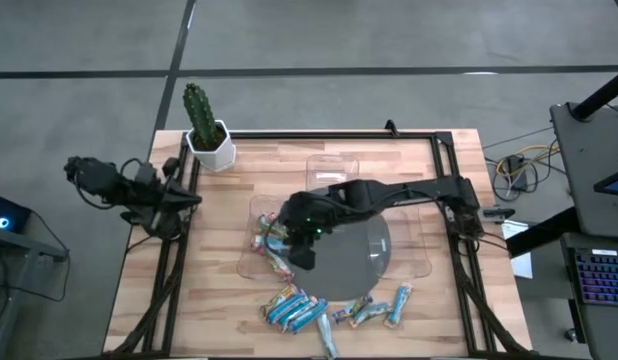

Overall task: Pick and place Granola Bars by type
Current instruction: Put the red granola bar into the left transparent bin, then put the blue granola bar into the top transparent bin

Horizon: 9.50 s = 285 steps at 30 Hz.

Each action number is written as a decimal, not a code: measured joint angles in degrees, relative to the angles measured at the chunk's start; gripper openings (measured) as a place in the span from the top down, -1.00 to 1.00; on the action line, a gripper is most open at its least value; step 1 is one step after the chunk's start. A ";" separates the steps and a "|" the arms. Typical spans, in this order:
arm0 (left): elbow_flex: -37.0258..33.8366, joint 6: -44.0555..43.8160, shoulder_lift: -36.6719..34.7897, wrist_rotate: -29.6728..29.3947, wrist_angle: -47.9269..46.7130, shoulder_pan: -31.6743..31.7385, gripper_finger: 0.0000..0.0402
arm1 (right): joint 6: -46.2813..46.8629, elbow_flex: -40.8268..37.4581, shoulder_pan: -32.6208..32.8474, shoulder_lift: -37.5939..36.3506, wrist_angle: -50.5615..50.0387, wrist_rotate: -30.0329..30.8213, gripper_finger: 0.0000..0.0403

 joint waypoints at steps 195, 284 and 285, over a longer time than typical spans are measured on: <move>72.84 -27.75 114.79 31.17 9.09 7.10 0.04 | -8.96 -53.86 34.37 -78.18 23.14 39.73 0.37; 71.08 -29.97 117.99 20.82 -2.37 5.73 0.04 | -5.94 -53.86 34.35 -77.72 20.10 48.65 0.37; 71.08 -29.99 118.20 20.82 -2.01 5.73 0.04 | -5.94 -53.86 34.34 -77.72 20.08 48.66 0.37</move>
